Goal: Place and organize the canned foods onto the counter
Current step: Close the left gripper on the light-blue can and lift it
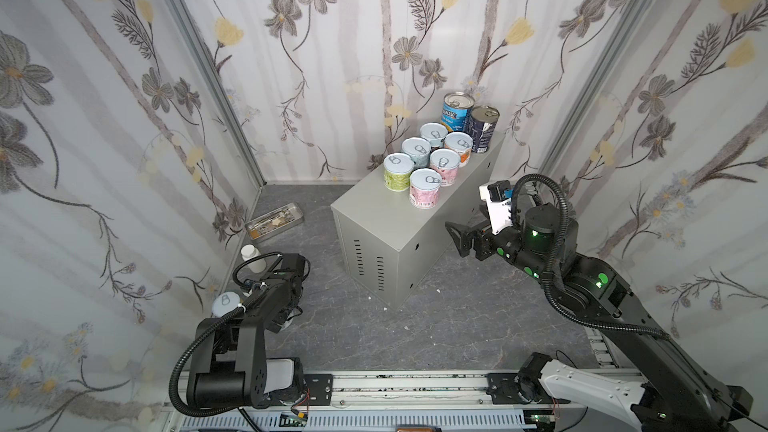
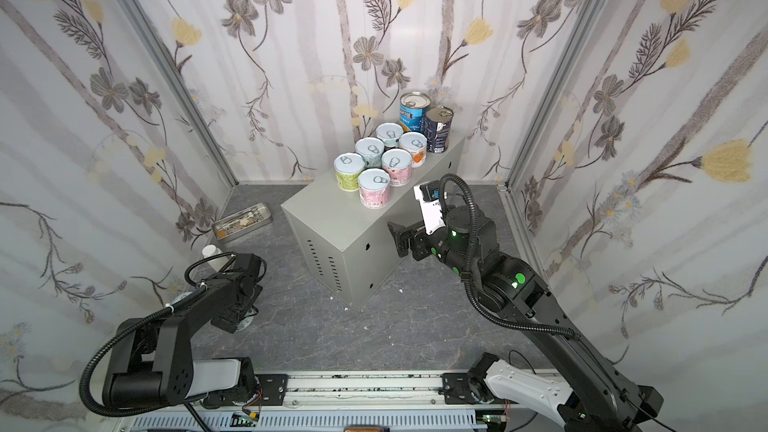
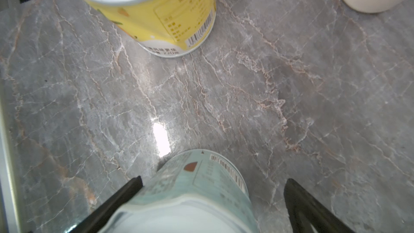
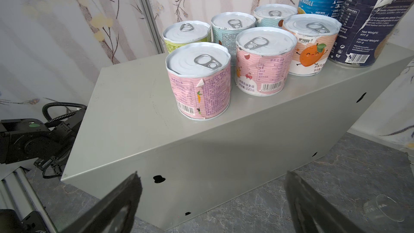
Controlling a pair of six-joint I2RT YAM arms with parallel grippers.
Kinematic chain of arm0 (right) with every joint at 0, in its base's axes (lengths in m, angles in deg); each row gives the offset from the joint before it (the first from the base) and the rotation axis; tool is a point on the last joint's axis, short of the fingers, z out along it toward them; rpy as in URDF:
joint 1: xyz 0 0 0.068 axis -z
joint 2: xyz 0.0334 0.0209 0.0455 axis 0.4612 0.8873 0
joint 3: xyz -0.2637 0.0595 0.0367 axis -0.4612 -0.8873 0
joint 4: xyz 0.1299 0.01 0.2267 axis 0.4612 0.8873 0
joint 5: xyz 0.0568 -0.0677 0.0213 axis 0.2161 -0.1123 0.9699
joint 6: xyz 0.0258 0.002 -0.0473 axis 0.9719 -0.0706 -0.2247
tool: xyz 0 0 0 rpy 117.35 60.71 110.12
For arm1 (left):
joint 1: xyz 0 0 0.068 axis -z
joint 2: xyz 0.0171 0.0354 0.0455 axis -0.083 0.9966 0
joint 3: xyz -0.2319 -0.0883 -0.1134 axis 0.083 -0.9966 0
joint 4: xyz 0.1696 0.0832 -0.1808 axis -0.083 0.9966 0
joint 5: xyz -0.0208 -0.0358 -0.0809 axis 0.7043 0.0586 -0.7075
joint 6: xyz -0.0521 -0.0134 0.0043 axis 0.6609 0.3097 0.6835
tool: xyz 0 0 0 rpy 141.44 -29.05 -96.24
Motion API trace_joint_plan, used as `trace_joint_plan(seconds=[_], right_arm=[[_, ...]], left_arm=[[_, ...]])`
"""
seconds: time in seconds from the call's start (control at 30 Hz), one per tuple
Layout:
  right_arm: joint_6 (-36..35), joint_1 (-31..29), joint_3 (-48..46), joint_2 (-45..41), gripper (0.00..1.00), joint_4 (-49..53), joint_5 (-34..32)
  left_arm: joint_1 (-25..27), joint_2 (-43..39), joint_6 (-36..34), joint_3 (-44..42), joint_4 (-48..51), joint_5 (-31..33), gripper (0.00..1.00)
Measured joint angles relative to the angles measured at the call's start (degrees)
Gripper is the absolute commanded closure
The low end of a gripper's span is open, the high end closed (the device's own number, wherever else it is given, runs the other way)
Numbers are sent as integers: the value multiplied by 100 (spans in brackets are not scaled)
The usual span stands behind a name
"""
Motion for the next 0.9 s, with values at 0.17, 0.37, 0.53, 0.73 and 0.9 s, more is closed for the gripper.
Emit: trace_joint_plan(seconds=[0.17,0.37,0.53,0.73,0.9], right_arm=[[-44,13,-37,7,0,-42,-37],[-59,31,-149,-68,0,-201,-44],[-59,48,-243,-170,0,-232,-46],[-57,76,-356,-317,0,-260,-85],[-57,92,-474,-411,0,-297,-83]], left_arm=[[2,271,-52,24,-120,46,12],[-2,330,-129,52,-210,144,30],[9,127,-308,92,-328,-103,38],[0,-297,-632,332,-332,-160,38],[-9,-389,-942,577,-317,-151,39]])
